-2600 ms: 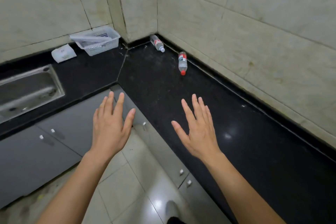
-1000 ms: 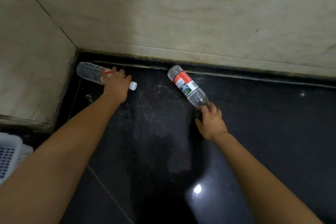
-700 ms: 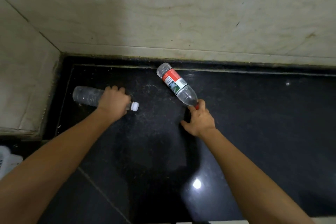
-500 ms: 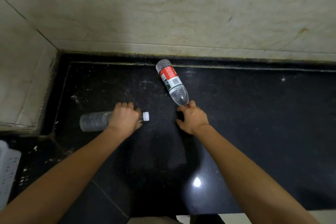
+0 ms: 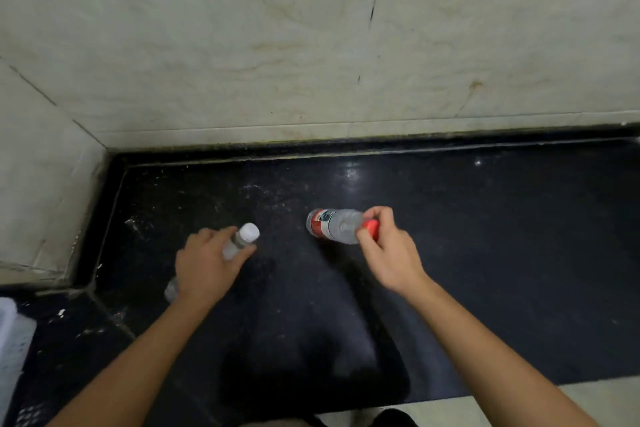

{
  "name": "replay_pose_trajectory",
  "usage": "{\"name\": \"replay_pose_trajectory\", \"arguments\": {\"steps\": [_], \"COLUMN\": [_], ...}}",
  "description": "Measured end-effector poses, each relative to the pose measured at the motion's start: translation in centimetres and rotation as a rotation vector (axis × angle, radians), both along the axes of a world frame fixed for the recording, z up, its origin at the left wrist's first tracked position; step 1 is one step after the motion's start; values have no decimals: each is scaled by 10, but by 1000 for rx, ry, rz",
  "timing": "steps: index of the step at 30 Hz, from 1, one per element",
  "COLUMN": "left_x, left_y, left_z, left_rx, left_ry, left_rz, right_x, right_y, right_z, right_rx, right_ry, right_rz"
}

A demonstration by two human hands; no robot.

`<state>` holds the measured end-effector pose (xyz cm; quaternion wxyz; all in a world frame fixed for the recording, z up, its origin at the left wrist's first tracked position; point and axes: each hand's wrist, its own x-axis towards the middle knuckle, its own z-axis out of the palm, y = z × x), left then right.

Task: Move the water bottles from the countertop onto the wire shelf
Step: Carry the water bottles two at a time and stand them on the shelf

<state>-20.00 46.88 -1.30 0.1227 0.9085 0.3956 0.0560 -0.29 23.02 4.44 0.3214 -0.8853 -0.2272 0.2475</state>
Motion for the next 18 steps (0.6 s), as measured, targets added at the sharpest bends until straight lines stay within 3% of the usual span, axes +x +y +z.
{"name": "replay_pose_trajectory", "arguments": {"steps": [3,7,11,15,18], "left_x": [5,12,29,43,48], "left_y": [-7,-32,-57,-68,-58], "left_z": [35,50,48,49,48], "left_rx": [-185,-430,-491,-470,-506], "left_ry": [-282,-521,-431,-291,-276], "left_rz": [216,310,255,275,333], "right_x": [29,52,61,51,36], "right_y": [1,4,2,4,8], "right_z": [18,26,18,4,-6], "right_rx": [-10,19,62,35,110], "right_ry": [-18,45,127,-76,64], "right_rz": [-43,-57,3,-32,-151]}}
